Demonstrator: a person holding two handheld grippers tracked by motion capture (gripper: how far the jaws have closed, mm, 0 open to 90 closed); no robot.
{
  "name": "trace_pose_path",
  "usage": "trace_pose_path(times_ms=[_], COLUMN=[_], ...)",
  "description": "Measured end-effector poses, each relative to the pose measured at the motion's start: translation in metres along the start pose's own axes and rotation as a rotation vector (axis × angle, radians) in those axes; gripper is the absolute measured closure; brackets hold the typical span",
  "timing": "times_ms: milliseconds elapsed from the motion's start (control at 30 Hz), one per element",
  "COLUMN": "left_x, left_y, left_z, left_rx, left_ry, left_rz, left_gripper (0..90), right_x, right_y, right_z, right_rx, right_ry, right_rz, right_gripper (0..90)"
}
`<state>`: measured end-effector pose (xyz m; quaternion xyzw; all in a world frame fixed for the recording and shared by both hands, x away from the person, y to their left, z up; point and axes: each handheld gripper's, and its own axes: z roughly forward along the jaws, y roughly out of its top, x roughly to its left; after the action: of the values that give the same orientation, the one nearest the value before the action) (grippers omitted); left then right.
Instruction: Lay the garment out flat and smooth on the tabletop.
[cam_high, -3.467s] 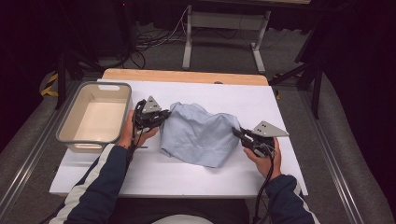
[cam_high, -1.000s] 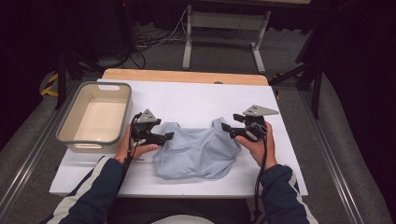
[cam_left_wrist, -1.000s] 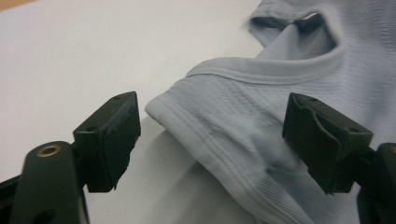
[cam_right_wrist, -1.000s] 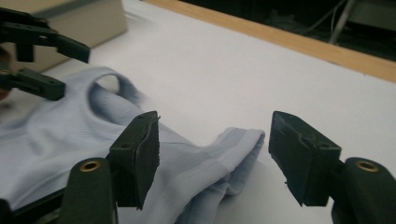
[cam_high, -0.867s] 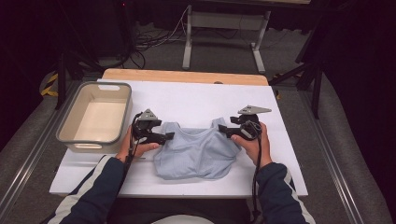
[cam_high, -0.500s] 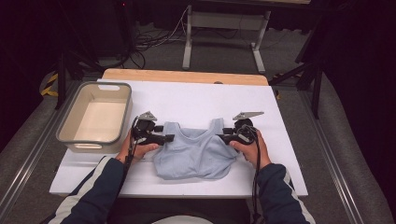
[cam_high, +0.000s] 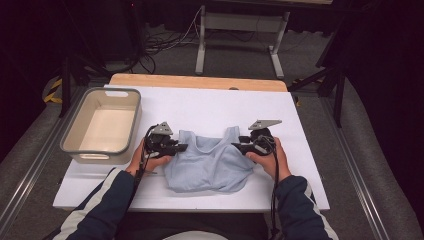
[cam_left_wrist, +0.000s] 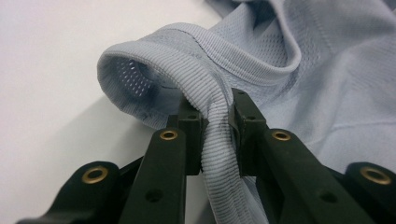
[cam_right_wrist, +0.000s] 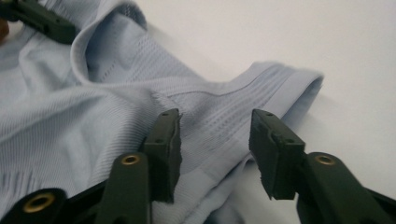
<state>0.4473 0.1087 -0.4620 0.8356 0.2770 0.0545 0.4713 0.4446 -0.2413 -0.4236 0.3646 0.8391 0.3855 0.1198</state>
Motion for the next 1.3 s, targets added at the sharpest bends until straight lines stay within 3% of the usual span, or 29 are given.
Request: trace_pose_path(times_ms=[100,200,300,433,500,533,567,667,700,733,767,800,900,1000,1133,1300], left_x=[0.0,-0.003,-0.005,-0.006,-0.007,-0.007,-0.007,-0.007,-0.007,-0.007,-0.006,-0.006,-0.005,-0.004,-0.004,-0.006], left_y=[0.001,0.004,0.007,0.007,0.007,0.007,0.007,0.007,0.007,0.007,0.007,0.007,0.008,0.007,0.008,0.01], left_z=[0.0,-0.002,-0.004,-0.004,-0.004,-0.004,-0.005,-0.005,-0.005,-0.006,-0.006,-0.006,-0.007,-0.008,-0.009,-0.014], left_rx=[-0.003,-0.015,-0.034,-0.025,-0.021,-0.021,-0.022,-0.024,-0.025,-0.025,-0.026,-0.03,-0.026,-0.03,-0.031,-0.046], left_ry=[0.012,0.039,0.072,0.077,0.087,0.085,0.085,0.085,0.087,0.092,0.095,0.118,0.121,0.126,0.103,0.085], left_rz=[0.003,0.037,0.07,0.076,0.085,0.087,0.089,0.086,0.081,0.081,0.078,0.075,0.071,0.069,0.077,0.096], left_gripper=[76.7,76.3,76.2,76.2,76.1,76.2,76.2,75.8,73.7,73.7,72.6,67.6,64.6,62.6,64.0,72.5], right_x=[-0.006,-0.014,-0.028,-0.036,-0.038,-0.039,-0.039,-0.039,-0.038,-0.038,-0.037,-0.035,-0.035,-0.033,-0.03,-0.019], right_y=[0.006,0.012,0.017,0.017,0.016,0.013,0.013,0.011,0.01,0.01,0.01,0.01,0.011,0.013,0.016,0.022], right_z=[-0.003,0.001,0.005,0.017,0.028,0.037,0.037,0.045,0.047,0.047,0.047,0.046,0.041,0.034,0.02,-0.001], right_rx=[-0.033,-0.018,-0.026,0.013,0.055,0.101,0.101,0.104,0.106,0.106,0.104,0.087,0.054,0.036,-0.024,-0.114], right_ry=[-0.017,-0.015,-0.017,0.027,0.053,0.078,0.078,0.137,0.141,0.141,0.136,0.131,0.128,0.118,0.088,0.055], right_rz=[0.011,0.01,0.057,0.098,0.111,0.125,0.125,0.153,0.141,0.141,0.133,0.124,0.102,0.081,0.046,-0.013], right_gripper=[47.5,42.6,38.5,36.3,36.2,36.6,36.6,48.3,61.2,61.2,66.7,81.4,87.8,88.2,88.4,88.3])
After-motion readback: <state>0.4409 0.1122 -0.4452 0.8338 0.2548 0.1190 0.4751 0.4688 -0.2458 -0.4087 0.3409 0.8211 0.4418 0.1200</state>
